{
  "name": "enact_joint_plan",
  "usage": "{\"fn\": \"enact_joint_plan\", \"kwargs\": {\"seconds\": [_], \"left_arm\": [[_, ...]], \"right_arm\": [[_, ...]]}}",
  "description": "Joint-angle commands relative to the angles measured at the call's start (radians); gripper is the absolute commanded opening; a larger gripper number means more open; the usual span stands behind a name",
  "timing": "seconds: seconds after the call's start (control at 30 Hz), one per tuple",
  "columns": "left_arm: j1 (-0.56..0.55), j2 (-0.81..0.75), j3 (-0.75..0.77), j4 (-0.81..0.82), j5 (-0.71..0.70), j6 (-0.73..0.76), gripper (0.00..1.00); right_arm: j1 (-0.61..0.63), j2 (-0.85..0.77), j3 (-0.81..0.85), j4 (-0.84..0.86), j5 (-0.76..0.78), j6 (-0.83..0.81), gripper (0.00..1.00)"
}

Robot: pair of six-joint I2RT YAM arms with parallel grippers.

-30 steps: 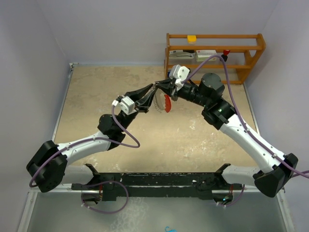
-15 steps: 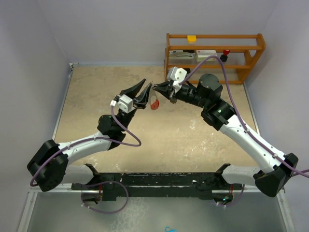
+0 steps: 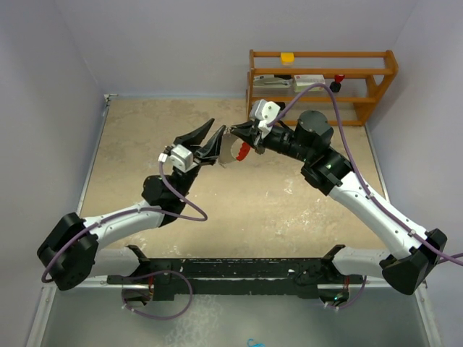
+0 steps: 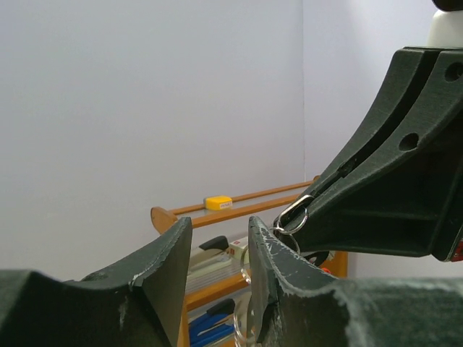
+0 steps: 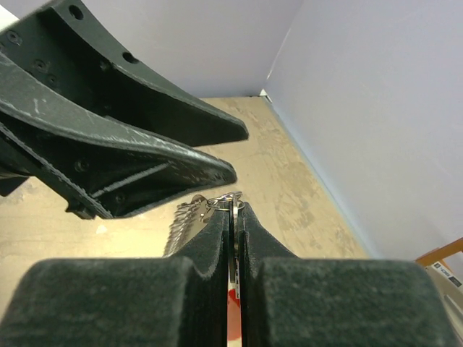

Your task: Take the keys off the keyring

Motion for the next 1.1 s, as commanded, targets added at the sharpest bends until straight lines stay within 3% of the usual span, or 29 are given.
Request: {"fn": "enact_joint_plan", "kwargs": {"seconds": [0.0, 0.23, 0.47, 0.73, 0.93, 1.07], "left_arm": [[0.002, -0.095, -0.020, -0.021, -0.058, -0.013, 0.35], [-0.001, -0.209, -0.021, -0.187, -0.085, 0.005, 0.37], [-0.002, -0.232, -0.005, -0.287, 0.150, -0.045, 0.51], [-0.029, -0.220, -0.006, -0.305, 0.221, -0.059, 0.62], [-0.054, -0.196, -0.014, -0.317, 0.142, 0.001, 0.62], [-0.064, -0.192, -0.047, -0.265, 0.056, 0.019, 0.52]], "right_arm": [[0.007, -0.025, 0.035, 0.056, 0.032, -0.013, 0.00], [0.010, -0.017, 0.035, 0.063, 0.045, -0.011, 0.00], [0.016, 0.003, 0.048, 0.075, 0.052, 0.000, 0.00], [0.024, 0.026, 0.067, 0.076, 0.055, -0.001, 0.00], [0.030, 0.032, 0.072, 0.079, 0.055, -0.003, 0.00], [0.031, 0.027, 0.072, 0.079, 0.061, -0.007, 0.00]]}}
